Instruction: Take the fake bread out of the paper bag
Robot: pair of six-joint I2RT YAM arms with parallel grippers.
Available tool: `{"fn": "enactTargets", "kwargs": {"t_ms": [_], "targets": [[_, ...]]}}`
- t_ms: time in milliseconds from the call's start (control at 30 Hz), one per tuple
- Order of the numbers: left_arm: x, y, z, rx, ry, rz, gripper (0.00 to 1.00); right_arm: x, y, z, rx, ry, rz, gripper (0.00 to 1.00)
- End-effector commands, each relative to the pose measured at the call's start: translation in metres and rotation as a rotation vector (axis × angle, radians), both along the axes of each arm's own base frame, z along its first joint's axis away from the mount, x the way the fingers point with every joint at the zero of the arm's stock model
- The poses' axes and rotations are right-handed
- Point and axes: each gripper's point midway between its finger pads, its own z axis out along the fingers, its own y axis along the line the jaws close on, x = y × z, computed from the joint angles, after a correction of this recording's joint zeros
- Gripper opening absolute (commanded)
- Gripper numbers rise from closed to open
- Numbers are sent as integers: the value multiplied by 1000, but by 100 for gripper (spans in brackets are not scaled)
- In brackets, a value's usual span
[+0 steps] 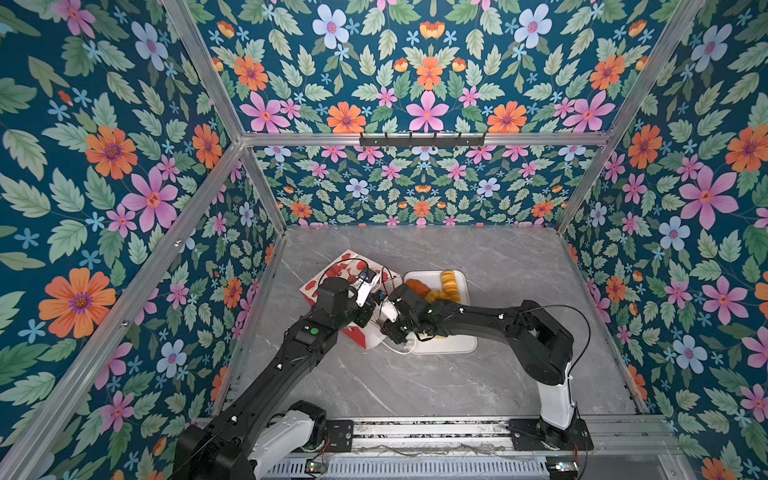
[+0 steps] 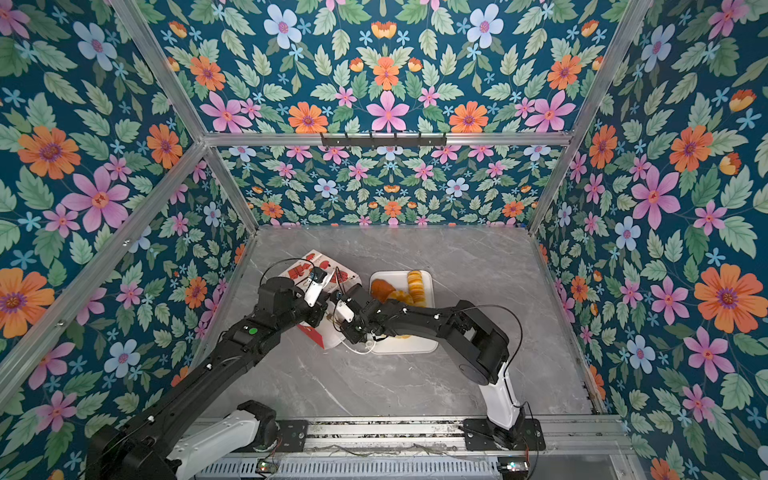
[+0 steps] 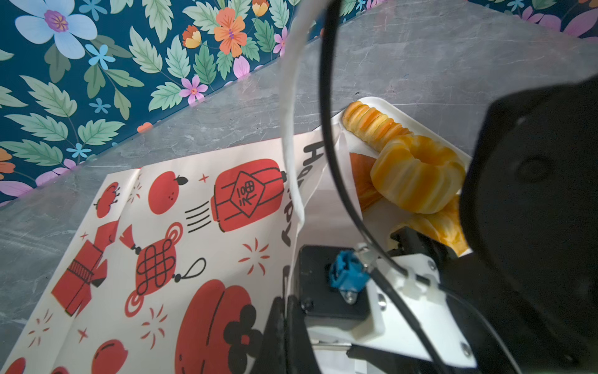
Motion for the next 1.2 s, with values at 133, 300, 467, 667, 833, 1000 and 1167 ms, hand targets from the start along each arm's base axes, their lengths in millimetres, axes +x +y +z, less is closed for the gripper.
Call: {"fn": "enactTargets", "kwargs": {"t_ms": [133,300,467,667,833,1000,1167], "targets": [[0,1,6,-5,-15,4,0,0,-2,22,0,40,-49,19],[0,2,7,4,-12,7,0,0,-6,35,-17,75,-91,20],[0,2,5,12,4,5,0,-6,-9,51,13,157,-101,23],[3,-1,5,7,14,3,0,-9,-2,50,79,280,-88,26],[5,-3,6,-9,10,6,0,-11,3,40,80,336,-95,27],[7,-5,8,-17,7,2,0,-12,15,36,120,402,-97,29],[9,-4,9,-28,1,19,0,-4,11,38,141,374,-167,30]]}}
